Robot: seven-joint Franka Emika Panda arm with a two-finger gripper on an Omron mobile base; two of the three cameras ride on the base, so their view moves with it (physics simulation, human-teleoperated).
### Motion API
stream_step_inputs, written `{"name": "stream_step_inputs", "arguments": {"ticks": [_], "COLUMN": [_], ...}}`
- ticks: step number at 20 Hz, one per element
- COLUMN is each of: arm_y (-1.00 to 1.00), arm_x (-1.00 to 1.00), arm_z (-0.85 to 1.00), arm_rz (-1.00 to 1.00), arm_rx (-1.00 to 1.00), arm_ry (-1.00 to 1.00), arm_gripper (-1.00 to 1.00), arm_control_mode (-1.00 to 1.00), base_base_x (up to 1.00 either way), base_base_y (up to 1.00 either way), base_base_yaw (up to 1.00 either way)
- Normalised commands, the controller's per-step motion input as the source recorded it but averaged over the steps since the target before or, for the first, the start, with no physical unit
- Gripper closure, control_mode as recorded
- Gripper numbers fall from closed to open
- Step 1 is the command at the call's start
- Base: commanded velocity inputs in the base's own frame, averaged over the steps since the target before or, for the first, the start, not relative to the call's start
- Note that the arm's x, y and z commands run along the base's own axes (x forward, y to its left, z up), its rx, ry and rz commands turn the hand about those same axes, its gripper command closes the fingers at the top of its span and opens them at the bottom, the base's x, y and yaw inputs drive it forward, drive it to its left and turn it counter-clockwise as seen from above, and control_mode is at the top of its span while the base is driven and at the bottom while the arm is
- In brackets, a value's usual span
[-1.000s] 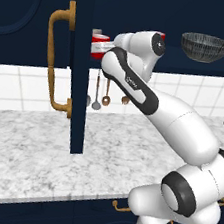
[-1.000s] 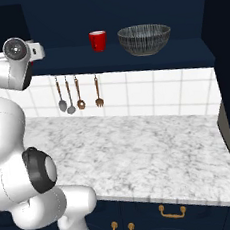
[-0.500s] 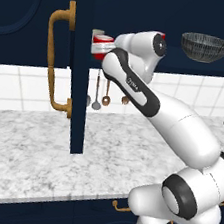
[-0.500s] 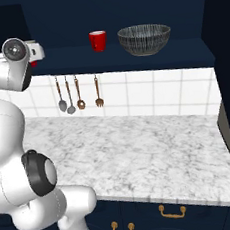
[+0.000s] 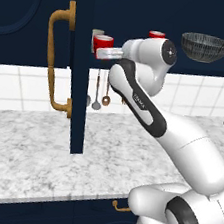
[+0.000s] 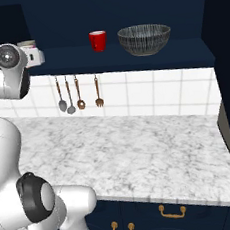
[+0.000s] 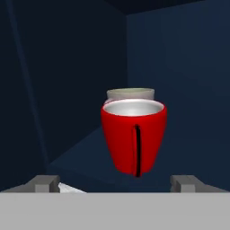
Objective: Gather all objects into one cabinet and sort the glasses and bowls to opposite sides.
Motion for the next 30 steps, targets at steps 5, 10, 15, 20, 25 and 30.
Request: {"name": "stream_step_inputs", "arguments": {"ticks": [5, 10, 15, 20, 25, 30], "arm_y": [-0.44, -0.52, -0.47, -0.33, -0.2, -0.06], "arm_x": [-0.11, 0.0, 0.01, 0.04, 0.01, 0.01], "arm_z": [0.18, 0.12, 0.13, 0.12, 0.01, 0.0], "arm_rz": [-0.11, -0.2, -0.19, -0.06, 0.0, 0.0], "arm_rx": [0.0, 0.0, 0.0, 0.0, 0.0, 0.0], "arm_ry": [0.03, 0.05, 0.05, 0.01, 0.0, 0.0], "arm_gripper": [-1.0, -1.0, -1.0, -1.0, -1.0, -1.0], "arm_control_mode": [-1.0, -1.0, -1.0, -1.0, -1.0, -1.0], "base_base_x": [0.0, 0.0, 0.0, 0.0, 0.0, 0.0], "base_base_y": [0.0, 0.0, 0.0, 0.0, 0.0, 0.0], "base_base_yaw": [0.0, 0.0, 0.0, 0.0, 0.0, 0.0]}}
